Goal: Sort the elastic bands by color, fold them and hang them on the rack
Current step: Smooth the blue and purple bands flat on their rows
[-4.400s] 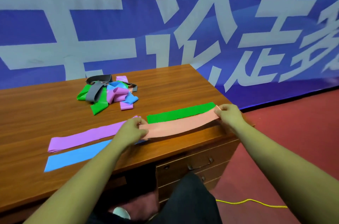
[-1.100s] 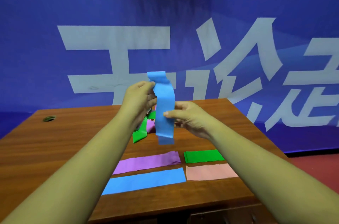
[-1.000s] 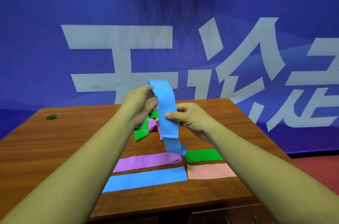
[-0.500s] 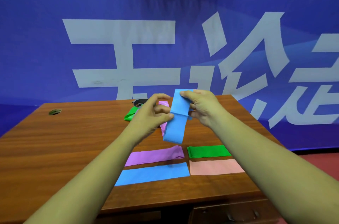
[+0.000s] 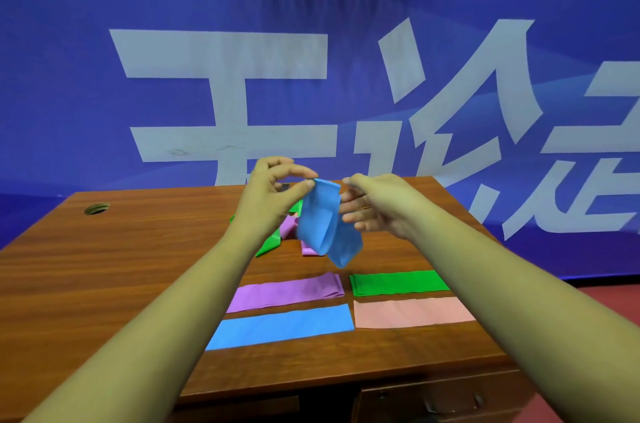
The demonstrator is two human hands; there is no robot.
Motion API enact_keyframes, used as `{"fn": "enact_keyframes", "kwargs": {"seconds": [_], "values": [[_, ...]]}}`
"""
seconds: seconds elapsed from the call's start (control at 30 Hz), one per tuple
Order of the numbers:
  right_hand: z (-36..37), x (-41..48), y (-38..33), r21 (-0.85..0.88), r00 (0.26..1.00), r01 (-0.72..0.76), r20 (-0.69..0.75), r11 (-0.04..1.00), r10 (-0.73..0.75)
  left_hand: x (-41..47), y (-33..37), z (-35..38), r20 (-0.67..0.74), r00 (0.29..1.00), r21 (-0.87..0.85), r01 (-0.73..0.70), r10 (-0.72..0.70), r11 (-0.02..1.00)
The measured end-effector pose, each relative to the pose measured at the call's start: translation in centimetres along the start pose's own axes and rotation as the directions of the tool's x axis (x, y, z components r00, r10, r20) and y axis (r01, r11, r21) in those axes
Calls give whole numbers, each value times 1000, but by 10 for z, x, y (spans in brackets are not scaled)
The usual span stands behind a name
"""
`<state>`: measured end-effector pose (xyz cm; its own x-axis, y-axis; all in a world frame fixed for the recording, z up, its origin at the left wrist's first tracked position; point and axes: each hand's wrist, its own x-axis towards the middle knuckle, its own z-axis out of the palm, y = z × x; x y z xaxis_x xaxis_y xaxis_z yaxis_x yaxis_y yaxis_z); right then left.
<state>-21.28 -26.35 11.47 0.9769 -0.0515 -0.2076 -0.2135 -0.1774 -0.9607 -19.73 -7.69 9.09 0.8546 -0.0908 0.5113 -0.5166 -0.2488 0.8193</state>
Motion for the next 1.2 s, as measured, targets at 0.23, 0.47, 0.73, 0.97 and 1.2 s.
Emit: {"fn": "enact_keyframes", "kwargs": {"seconds": [0.23,0.47,0.73,0.97,1.2], "values": [[9,-4,-22,-195,859,506,26,840,-511,17,32,-7,38,999,-184,40,-33,982],[17,6,-34,-504,768,553,-1,664,-640,22,30,-22,-9,1000,-192,-23,22,981],[19,-5,-49,-649,784,480,16,590,-620,23,29,-29,-55,998,-98,-46,40,994],[18,-10,-54,-422,796,577,98,699,-597,22,29,-26,-44,997,-159,-70,64,985],[25,-15,-61,-169,810,579,12,798,-586,-3,5,-16,339,929,-265,243,-145,933]]}}
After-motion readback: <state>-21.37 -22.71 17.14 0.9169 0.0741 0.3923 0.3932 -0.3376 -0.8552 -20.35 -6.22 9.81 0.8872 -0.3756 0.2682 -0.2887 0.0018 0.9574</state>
